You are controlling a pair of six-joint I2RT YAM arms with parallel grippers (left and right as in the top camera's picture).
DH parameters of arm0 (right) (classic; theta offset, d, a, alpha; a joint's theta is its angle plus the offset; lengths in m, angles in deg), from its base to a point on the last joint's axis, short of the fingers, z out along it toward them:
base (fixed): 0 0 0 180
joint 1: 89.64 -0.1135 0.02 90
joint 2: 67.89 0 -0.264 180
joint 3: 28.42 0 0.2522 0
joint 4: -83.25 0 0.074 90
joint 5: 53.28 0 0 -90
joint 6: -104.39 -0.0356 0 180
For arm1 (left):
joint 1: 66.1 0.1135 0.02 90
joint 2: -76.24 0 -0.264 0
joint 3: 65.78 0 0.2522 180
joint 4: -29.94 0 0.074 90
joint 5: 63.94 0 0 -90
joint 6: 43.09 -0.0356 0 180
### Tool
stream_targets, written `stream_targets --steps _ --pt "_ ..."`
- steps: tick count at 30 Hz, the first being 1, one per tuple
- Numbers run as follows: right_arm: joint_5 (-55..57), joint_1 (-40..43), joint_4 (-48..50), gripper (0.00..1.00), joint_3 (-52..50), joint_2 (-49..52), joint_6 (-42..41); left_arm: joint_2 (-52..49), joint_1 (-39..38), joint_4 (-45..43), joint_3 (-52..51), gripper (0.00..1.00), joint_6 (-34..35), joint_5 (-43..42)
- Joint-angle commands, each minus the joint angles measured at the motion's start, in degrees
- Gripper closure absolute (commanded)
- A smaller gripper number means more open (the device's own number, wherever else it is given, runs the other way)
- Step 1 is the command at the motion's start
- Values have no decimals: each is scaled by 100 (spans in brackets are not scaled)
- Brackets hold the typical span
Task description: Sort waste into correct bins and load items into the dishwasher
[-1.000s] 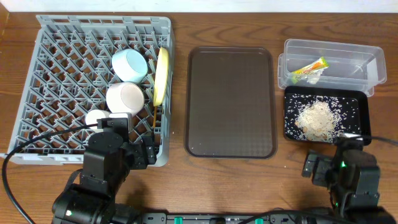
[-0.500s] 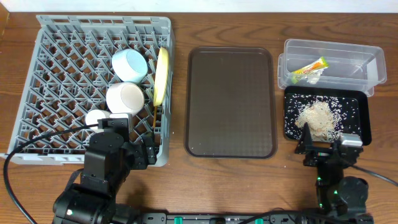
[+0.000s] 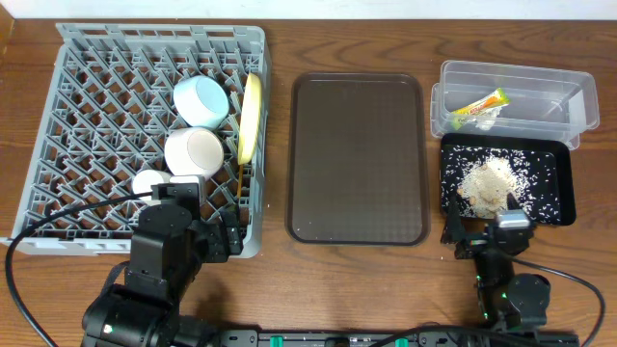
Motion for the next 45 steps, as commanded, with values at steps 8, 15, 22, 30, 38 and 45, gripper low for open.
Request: stream_targets --steps 8,15,22,30,38,45 --pt "-133 -50 4 1 -17 -42 540 -7 -2 -20 -33 9 -50 72" --pt "-133 -50 4 1 -17 -42 540 -7 -2 -20 -33 9 -48 72" --pt "-133 -50 4 1 -17 -42 540 -7 -2 -20 -33 9 -48 72" --pt "-133 -50 4 1 -17 -42 540 -7 -2 -20 -33 9 -50 72" --pt "-133 -50 4 1 -17 -42 540 7 -2 -31 -39 9 -205 310" --pt "-133 -50 4 1 -17 -42 540 496 647 -431 -442 9 -203 474"
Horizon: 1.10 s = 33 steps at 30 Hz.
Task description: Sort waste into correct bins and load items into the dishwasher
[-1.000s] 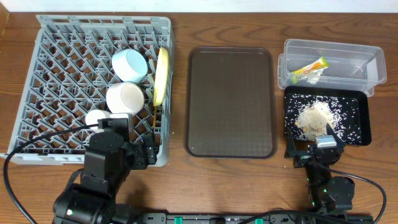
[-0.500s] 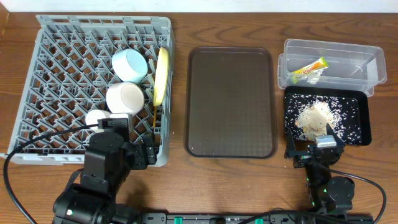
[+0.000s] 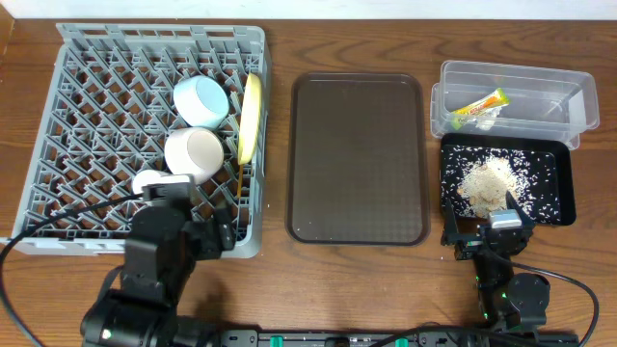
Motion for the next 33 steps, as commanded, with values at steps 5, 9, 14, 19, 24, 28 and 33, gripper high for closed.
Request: stream_targets --steps 5,9,14,19,24,28,33 --pt "-44 -50 -15 1 -15 -39 79 1174 894 -1237 -1355 9 -72 162" --pt "-44 -50 -15 1 -15 -39 79 1980 1126 -2181 -2312 9 -72 164" --pt "-44 -50 -15 1 -15 -39 79 2837 1244 -3268 -3379 9 -72 168" --pt "-44 -50 -15 1 -15 -39 79 3407 1276 -4507 -4312 9 -76 168" --pt "-44 -50 -15 1 -15 -39 79 3438 1274 -4863 -4603 9 -380 55" --pt "-44 -50 -15 1 -15 -39 79 3438 1274 -4529 -4603 9 -828 -162" --pt "-44 -50 -15 1 -15 -39 79 3438 1274 -4264 -4603 9 -831 -415"
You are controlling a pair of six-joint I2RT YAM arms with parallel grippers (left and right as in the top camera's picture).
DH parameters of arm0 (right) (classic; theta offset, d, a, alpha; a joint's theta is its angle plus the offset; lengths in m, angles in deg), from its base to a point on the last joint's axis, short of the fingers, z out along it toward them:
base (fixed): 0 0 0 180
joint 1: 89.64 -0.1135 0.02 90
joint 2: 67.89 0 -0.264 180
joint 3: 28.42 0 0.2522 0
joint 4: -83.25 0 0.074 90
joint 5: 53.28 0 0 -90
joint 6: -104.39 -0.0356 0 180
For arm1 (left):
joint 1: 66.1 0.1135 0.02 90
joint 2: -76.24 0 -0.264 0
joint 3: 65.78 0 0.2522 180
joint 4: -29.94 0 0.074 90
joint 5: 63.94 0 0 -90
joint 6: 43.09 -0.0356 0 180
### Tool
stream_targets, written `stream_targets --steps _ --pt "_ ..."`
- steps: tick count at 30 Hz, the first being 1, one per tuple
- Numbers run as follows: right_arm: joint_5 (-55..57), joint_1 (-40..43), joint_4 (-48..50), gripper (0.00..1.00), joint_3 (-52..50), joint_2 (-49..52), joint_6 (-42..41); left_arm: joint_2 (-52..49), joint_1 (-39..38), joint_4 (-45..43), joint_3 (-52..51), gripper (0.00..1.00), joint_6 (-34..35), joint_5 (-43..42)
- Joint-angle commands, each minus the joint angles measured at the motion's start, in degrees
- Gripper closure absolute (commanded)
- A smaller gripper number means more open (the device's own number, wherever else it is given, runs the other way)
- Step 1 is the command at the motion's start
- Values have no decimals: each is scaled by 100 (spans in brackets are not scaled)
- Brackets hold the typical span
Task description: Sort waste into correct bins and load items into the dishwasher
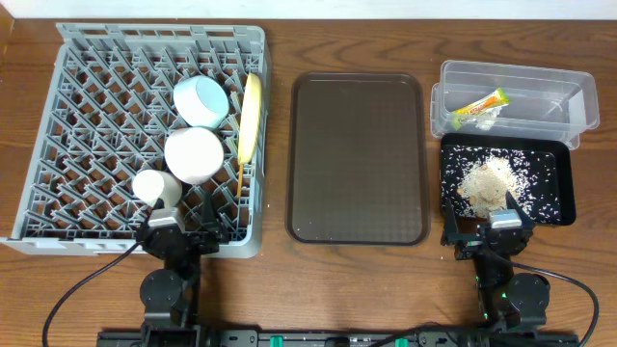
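The grey dish rack point(58, 125) at the left holds a blue bowl point(201, 99), a white bowl point(195, 154), a small white cup point(156, 187) and an upright yellow plate point(252, 116). The brown tray point(358, 159) in the middle is bare. At the right, a clear bin point(569, 101) contains a green-orange wrapper point(479, 105). Below it, a black tray point(559, 188) carries a heap of rice-like food point(487, 180). My left gripper point(185, 234) sits low at the rack's near edge, open and holding nothing. My right gripper point(489, 231) is open at the black tray's near edge.
Both arm bases stand at the table's front edge, with cables trailing to the left and right. The wooden table point(275, 280) shows between the rack, the tray and the bins.
My left arm has drawn back from over the rack's near right corner to the table's front edge. The small white cup and white bowl now show in full. The right arm has not moved.
At first my left arm loomed over the rack's near right part, partly hiding the small white cup. Then it stood slightly nearer the front edge. Now it is pulled back low and the cup stands in the rack. The right arm stayed put throughout.
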Motion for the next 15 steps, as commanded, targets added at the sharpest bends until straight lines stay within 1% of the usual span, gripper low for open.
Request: stream_targets --steps 1,15 --pt "-39 -50 -15 1 -15 -39 79 48 24 306 -70 9 -203 -142" --pt "-39 -50 -15 1 -15 -39 79 28 24 306 -70 9 -203 -142"
